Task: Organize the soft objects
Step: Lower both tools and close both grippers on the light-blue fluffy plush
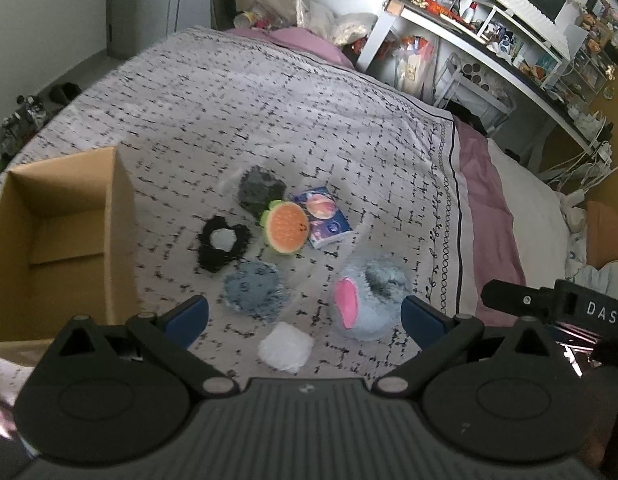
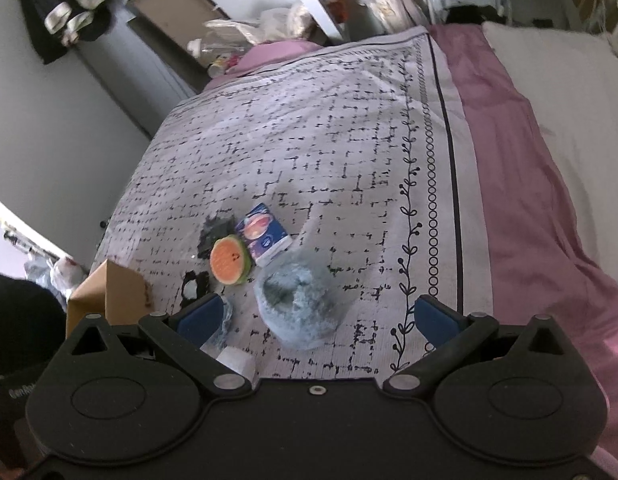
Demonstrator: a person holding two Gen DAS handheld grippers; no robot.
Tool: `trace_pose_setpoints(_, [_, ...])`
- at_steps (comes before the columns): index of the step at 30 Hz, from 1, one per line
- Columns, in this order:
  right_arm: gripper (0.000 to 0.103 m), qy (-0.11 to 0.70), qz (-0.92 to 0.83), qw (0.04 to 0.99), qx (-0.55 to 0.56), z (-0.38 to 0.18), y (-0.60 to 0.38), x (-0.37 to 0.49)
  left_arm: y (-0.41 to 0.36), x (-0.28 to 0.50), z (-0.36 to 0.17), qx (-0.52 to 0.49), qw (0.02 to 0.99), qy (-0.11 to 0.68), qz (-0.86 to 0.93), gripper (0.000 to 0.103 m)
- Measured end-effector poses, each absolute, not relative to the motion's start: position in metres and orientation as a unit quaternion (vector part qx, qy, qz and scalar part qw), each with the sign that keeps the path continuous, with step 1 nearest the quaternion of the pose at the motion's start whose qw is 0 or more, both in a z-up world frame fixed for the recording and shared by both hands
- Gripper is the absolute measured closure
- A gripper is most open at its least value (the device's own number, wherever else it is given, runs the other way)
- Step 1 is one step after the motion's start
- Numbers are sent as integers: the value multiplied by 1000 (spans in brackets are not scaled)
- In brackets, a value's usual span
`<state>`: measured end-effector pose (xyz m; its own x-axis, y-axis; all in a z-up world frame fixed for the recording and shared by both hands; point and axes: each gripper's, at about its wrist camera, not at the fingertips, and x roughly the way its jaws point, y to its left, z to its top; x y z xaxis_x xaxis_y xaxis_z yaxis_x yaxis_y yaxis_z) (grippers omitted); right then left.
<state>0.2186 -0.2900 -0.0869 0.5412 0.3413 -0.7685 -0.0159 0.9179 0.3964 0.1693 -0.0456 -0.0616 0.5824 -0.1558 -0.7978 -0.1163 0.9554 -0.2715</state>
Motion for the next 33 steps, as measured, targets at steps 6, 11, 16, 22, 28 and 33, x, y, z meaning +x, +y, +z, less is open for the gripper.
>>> trace_pose_setpoints(6, [0, 470, 96, 857, 189, -100, -292, 240, -55, 193, -79, -158, 873, 462, -18, 2])
trace_pose_setpoints(11, [14, 483, 104, 841, 221, -119, -292, 254, -60, 211, -93, -167, 869, 465, -26, 3])
trace_pose_setpoints(16, [29, 504, 113, 820, 247, -139, -291, 265, -66, 223, -107, -178, 867, 464, -40, 4])
trace_pose_setpoints(22, [47, 526, 117, 798, 272, -156, -293, 274, -73, 239, -128, -194, 850, 486, -61, 21])
trace_pose_setpoints(28, [58, 547, 121, 776, 289, -172, -291, 284, -79, 246, -143, -199, 840, 499, -73, 41])
trace_pose_setpoints(33, [64, 561, 116, 766, 292, -184, -287, 293, -83, 253, -156, -204, 833, 509, -76, 54])
